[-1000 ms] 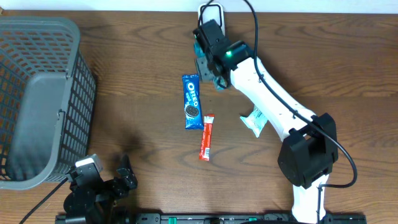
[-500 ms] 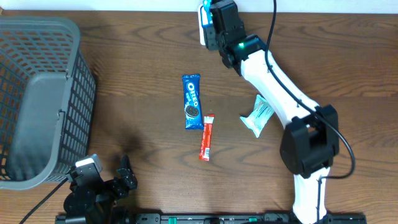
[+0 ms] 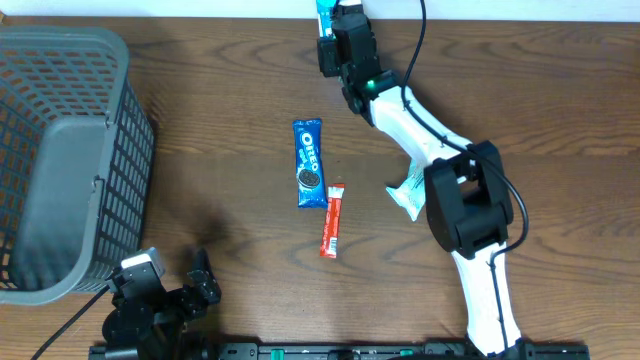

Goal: Scan the item barcode
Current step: 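Lift the mouthwash bottle and hold it up to the white scanner, then carry the mouthwash bottle to the right table edge and release, then lower the right gripper onto the green wipes pack and grasp, then lift the wipes pack and hold it up to the white scanner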

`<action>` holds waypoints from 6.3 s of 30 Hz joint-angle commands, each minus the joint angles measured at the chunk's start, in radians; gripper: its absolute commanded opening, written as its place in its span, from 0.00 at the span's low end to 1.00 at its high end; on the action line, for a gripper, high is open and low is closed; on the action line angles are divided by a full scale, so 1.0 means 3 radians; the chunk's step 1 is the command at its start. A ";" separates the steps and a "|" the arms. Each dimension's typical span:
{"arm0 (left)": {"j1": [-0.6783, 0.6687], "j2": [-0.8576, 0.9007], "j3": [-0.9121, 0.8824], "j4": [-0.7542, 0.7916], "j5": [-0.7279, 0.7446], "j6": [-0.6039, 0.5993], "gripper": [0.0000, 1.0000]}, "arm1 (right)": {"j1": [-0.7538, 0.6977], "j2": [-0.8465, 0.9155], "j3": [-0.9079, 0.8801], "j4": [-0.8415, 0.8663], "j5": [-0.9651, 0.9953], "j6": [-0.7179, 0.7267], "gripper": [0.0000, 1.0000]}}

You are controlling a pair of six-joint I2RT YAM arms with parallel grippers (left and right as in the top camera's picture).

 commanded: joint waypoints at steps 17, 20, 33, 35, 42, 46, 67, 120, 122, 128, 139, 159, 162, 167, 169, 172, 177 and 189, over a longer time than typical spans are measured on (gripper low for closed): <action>0.0000 -0.0003 -0.0003 -0.0006 0.0005 -0.0020 0.98 | -0.0248 0.0245 0.0123 0.0378 0.0003 0.0504 0.48; 0.0000 -0.0003 -0.0003 -0.0006 0.0005 -0.0019 0.98 | -0.0281 0.0219 0.0177 0.0224 0.0006 0.0497 0.47; 0.0000 -0.0003 -0.0003 -0.0006 0.0005 -0.0019 0.98 | -0.0650 -0.0254 0.1073 -0.1933 0.0584 0.0233 0.42; 0.0000 -0.0003 -0.0003 -0.0006 0.0004 -0.0020 0.98 | -0.0767 -0.0332 0.1078 -0.2199 0.0643 0.0234 0.42; 0.0000 -0.0003 -0.0003 -0.0006 0.0005 -0.0019 0.98 | -0.1423 -0.0406 0.1074 -0.3058 0.0654 0.0235 0.38; 0.0000 -0.0003 -0.0003 -0.0006 0.0005 -0.0019 0.98 | -0.1827 -0.0406 0.1072 -0.3235 0.0655 0.0234 0.36; 0.0000 -0.0003 -0.0003 -0.0006 0.0005 -0.0019 0.98 | -0.3527 -0.0404 -0.0192 -0.2528 0.0763 0.0094 0.36; 0.0000 -0.0003 -0.0003 -0.0006 0.0005 -0.0020 0.98 | -0.0158 -0.1273 -0.0067 -0.4251 -0.0289 0.2035 0.97; 0.0000 -0.0003 -0.0003 -0.0006 0.0005 -0.0019 0.98 | -0.0103 -0.1094 -0.0067 -0.4398 -0.0238 0.2227 0.93; 0.0000 -0.0003 -0.0003 -0.0006 0.0005 -0.0019 0.98 | -0.0109 -0.0721 -0.0067 -0.4648 -0.0142 0.2506 0.84; 0.0000 -0.0003 -0.0003 -0.0006 0.0005 -0.0019 0.98 | -0.0131 -0.0202 -0.0069 -0.4688 0.0104 0.2508 0.80; 0.0000 -0.0003 -0.0003 -0.0006 0.0004 -0.0019 0.98 | -0.0183 0.0065 -0.0151 -0.4557 0.0168 0.2508 0.53; 0.0000 -0.0003 -0.0003 -0.0006 0.0005 -0.0020 0.98 | -0.0172 0.0065 -0.0216 -0.4540 0.0168 0.2509 0.50; 0.0000 -0.0003 -0.0003 -0.0006 0.0004 -0.0019 0.98 | -0.0172 0.0065 -0.0231 -0.4607 0.0155 0.2508 0.26; 0.0000 -0.0003 -0.0003 -0.0006 0.0005 -0.0019 0.98 | -0.0172 0.0062 -0.0229 -0.4611 0.0151 0.2508 0.17; 0.0000 -0.0003 -0.0003 -0.0006 0.0004 -0.0019 0.98 | -0.0172 0.0061 -0.0122 -0.4685 0.0003 0.2471 0.01; 0.0000 -0.0003 -0.0003 -0.0006 0.0005 -0.0019 0.98 | -0.0191 0.0056 0.0403 -0.4952 -0.0591 0.2047 0.01; 0.0000 -0.0003 -0.0003 -0.0006 0.0005 -0.0019 0.98 | -0.0156 0.0056 0.1620 -0.5095 -0.2361 -0.0767 0.01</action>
